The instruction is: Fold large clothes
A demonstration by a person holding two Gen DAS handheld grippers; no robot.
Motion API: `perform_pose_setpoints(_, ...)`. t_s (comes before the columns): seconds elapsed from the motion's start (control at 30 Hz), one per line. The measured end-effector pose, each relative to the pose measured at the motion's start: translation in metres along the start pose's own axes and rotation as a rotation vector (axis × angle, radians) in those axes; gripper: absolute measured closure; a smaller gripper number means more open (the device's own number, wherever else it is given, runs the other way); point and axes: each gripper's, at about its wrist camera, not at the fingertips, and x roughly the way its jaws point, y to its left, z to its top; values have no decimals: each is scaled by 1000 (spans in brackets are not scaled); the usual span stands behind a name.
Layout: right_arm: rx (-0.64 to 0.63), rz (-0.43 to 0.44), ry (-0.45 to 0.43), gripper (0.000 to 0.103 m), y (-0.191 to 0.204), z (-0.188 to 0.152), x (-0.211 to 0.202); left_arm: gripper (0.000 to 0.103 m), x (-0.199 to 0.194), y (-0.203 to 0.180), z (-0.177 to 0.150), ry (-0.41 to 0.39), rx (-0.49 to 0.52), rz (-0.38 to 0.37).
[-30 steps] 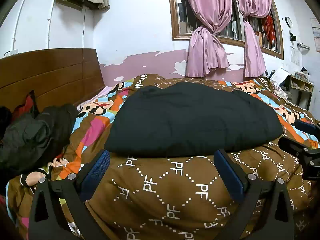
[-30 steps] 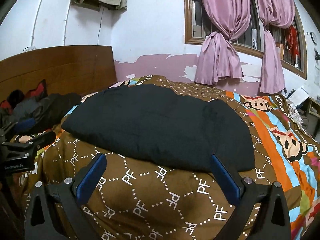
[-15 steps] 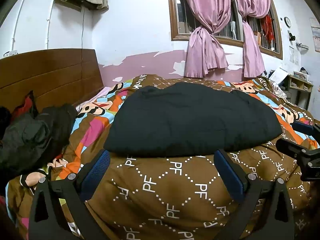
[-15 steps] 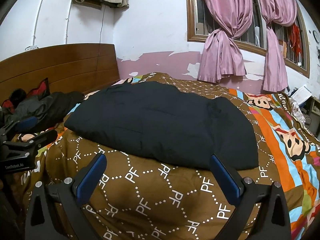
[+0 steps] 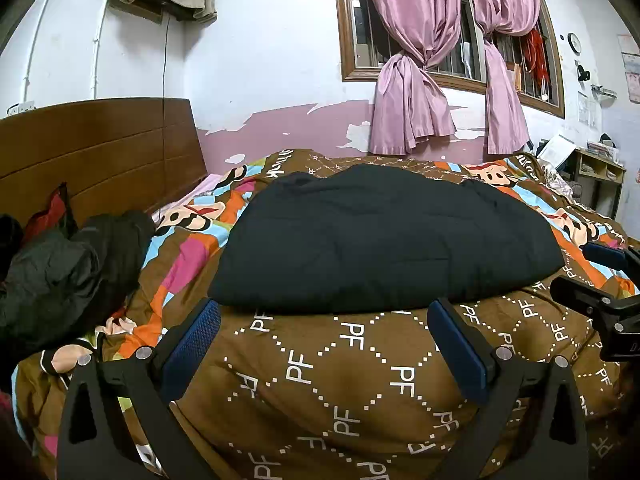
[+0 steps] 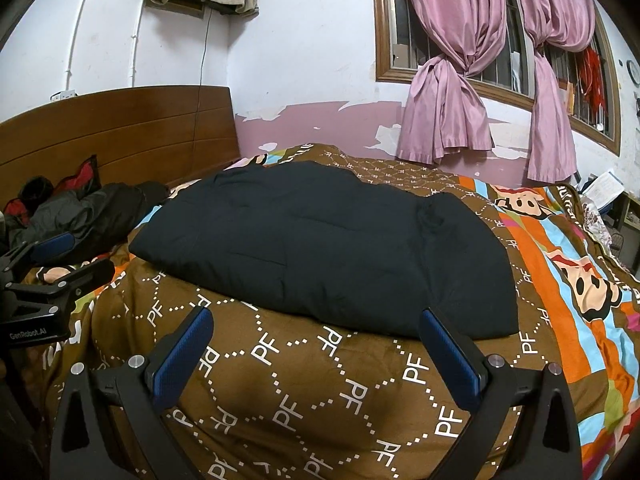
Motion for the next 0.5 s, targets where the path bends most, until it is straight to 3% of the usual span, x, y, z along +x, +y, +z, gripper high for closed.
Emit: perform_pose_setpoints(0.5, 3, 1, 3, 0, 1, -1, 0, 2, -1, -2, 0, -1, 1, 2)
